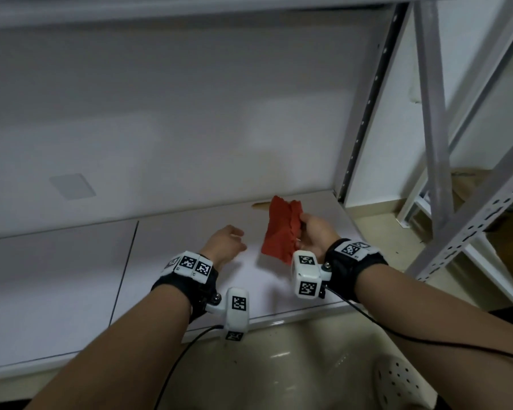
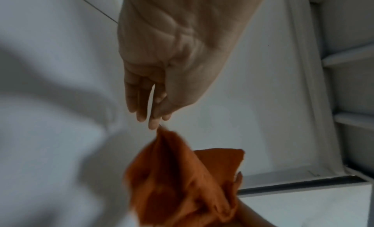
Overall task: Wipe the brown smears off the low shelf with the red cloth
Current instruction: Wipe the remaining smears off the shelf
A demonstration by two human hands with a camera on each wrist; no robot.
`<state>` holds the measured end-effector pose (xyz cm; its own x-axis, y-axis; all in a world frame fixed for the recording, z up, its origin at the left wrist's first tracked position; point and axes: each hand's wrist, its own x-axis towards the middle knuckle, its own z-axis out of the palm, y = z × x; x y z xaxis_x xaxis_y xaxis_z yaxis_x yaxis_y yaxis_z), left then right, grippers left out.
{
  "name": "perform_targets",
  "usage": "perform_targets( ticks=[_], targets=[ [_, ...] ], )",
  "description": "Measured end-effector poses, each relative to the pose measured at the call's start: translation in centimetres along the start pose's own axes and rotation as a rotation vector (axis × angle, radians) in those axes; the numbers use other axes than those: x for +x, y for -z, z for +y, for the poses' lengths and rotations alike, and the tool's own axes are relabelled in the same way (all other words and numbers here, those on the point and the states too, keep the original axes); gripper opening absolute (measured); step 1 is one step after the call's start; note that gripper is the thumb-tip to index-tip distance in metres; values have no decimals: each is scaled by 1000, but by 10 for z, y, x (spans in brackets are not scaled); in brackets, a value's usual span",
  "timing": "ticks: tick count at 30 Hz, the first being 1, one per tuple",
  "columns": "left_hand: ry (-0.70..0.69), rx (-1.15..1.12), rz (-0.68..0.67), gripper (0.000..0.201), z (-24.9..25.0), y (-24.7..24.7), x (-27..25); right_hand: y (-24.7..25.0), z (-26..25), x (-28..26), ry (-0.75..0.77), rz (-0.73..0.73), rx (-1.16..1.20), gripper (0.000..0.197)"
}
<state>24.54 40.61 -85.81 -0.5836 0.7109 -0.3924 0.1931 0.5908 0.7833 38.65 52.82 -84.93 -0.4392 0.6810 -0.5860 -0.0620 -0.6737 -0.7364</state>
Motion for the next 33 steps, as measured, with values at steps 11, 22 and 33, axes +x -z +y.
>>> perform_targets(
  ticks=[11, 22, 33],
  targets=[
    [178, -627, -334, 37, 28, -17, -7, -8, 8, -2, -62, -210, -45, 30],
    [215, -701, -268, 17, 37, -35, 8, 12, 10, 17, -109, -243, -383, 54],
    [46, 145, -159, 19, -5, -27, 59, 20, 23, 73, 327, 134, -794, 35]
  ],
)
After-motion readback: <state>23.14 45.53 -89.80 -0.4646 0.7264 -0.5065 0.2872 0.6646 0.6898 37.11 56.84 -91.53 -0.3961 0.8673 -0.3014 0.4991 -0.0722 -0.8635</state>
